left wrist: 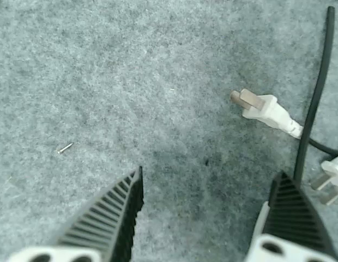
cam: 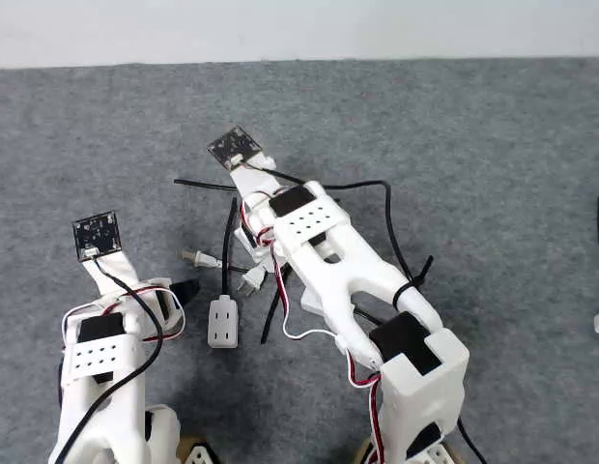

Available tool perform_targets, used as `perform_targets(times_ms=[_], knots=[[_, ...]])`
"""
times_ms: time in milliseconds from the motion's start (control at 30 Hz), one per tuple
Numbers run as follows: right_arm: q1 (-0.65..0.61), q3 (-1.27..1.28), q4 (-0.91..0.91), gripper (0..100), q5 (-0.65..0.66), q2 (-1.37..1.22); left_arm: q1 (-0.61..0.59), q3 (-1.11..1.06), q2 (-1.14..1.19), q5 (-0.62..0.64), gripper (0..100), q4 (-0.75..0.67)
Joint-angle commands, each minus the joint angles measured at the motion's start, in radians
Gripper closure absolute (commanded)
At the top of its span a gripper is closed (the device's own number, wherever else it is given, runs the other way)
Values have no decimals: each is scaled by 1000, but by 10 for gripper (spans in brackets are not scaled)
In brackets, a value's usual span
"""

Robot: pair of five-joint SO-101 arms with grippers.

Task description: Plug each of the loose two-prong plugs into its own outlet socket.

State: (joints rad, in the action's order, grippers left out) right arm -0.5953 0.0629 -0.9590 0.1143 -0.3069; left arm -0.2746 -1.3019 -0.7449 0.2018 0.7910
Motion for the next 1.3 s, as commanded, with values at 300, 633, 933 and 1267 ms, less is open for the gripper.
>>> perform_targets(times_ms=[300,633,933,1267], knots=[[-15,61,82,972,6,4,-11,7,5,6,659,-28],[-16,61,-8,991,-288,120,-11,7,5,6,659,-25],[-5,233,-25,991,-578,349,31,7,-2,-48,659,18],[61,422,48,991,-594,570,247,-74,-334,-60,656,249]])
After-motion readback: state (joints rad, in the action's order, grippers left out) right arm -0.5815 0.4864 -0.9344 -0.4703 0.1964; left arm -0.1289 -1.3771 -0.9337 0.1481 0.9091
